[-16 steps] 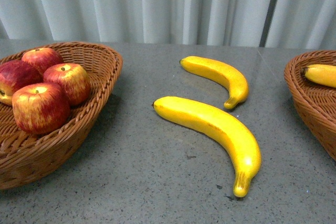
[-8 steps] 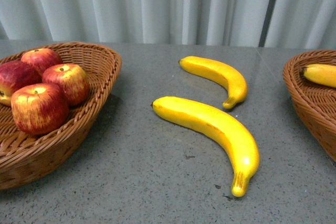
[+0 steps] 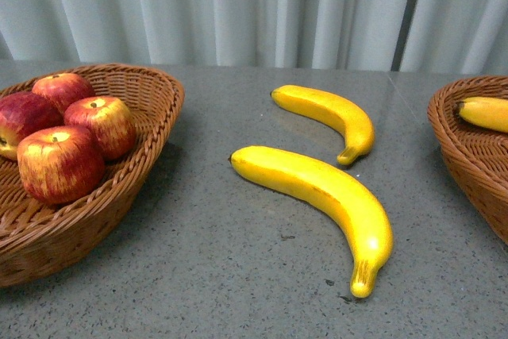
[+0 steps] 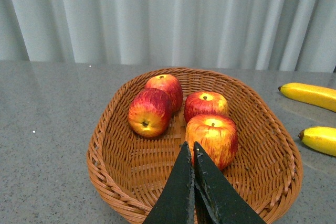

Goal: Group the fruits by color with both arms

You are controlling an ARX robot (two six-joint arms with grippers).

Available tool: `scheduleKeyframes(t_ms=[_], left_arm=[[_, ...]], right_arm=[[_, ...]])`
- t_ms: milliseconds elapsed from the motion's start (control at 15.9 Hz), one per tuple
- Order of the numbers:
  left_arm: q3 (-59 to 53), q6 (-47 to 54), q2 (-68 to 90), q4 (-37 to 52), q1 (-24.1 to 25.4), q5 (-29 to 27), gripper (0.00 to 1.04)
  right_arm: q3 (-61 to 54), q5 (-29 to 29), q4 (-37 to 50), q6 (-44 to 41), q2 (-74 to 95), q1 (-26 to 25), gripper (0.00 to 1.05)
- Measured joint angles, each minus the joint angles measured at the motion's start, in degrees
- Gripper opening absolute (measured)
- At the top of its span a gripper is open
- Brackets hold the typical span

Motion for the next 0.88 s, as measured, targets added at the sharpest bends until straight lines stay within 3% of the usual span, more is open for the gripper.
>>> scheduleKeyframes(t_ms=[629, 755, 881], left_arm=[[0.0, 0.0, -4.92, -4.98, 0.0, -0.02, 0.02], [0.04, 0.0, -13.53, -15.69, 0.0, -0.02, 0.02], [0.04, 0.02, -14.32, -15.72, -0.02, -0.02, 0.02]], right_arm=[[0.0, 0.02, 0.0, 0.0, 0.0, 0.0, 0.98], [0.0, 0.04, 0.0, 0.02, -0.02, 0.0, 0.98], [0.0, 0.0, 0.07, 0.0, 0.0, 0.0, 0.98]])
